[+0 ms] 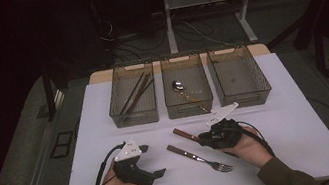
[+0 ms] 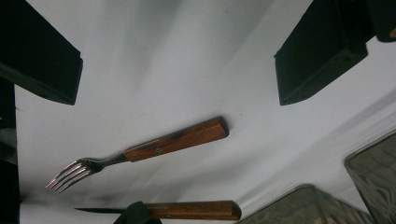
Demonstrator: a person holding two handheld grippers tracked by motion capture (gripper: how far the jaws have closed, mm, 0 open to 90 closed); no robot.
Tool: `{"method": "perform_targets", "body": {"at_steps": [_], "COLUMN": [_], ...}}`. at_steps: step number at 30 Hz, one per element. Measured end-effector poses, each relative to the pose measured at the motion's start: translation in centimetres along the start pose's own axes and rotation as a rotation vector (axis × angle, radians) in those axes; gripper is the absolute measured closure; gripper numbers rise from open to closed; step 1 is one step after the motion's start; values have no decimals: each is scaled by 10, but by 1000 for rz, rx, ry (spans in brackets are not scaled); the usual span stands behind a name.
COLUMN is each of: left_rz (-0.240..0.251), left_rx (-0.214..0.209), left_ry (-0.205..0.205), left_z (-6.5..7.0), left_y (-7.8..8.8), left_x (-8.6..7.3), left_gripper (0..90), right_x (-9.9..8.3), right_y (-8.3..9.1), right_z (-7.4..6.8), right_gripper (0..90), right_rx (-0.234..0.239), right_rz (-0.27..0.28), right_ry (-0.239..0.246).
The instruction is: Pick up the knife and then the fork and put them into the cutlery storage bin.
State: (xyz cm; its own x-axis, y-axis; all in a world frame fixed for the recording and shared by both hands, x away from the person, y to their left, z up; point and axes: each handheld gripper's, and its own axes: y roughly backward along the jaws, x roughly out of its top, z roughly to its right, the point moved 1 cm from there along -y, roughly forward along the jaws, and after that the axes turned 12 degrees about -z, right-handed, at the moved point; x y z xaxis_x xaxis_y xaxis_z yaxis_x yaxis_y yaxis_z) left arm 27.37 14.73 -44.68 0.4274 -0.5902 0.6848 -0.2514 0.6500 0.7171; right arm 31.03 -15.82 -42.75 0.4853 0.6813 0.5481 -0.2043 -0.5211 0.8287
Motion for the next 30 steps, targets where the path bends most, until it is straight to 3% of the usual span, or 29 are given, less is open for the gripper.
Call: {"method": "perform_targets", "body": {"at_steps": [30], "left_rz": [-6], "left_rx": [0], "left_ry": [-9], "left_z": [-2], "left_y": [-1], "left_x": [0], "left_gripper": [0], "right_x": [-11], "right_y": [47], "right_z": [37], "right_gripper": [765], "right_rx": [-33], "right_rz": [7], "right_ry": [-63]}}
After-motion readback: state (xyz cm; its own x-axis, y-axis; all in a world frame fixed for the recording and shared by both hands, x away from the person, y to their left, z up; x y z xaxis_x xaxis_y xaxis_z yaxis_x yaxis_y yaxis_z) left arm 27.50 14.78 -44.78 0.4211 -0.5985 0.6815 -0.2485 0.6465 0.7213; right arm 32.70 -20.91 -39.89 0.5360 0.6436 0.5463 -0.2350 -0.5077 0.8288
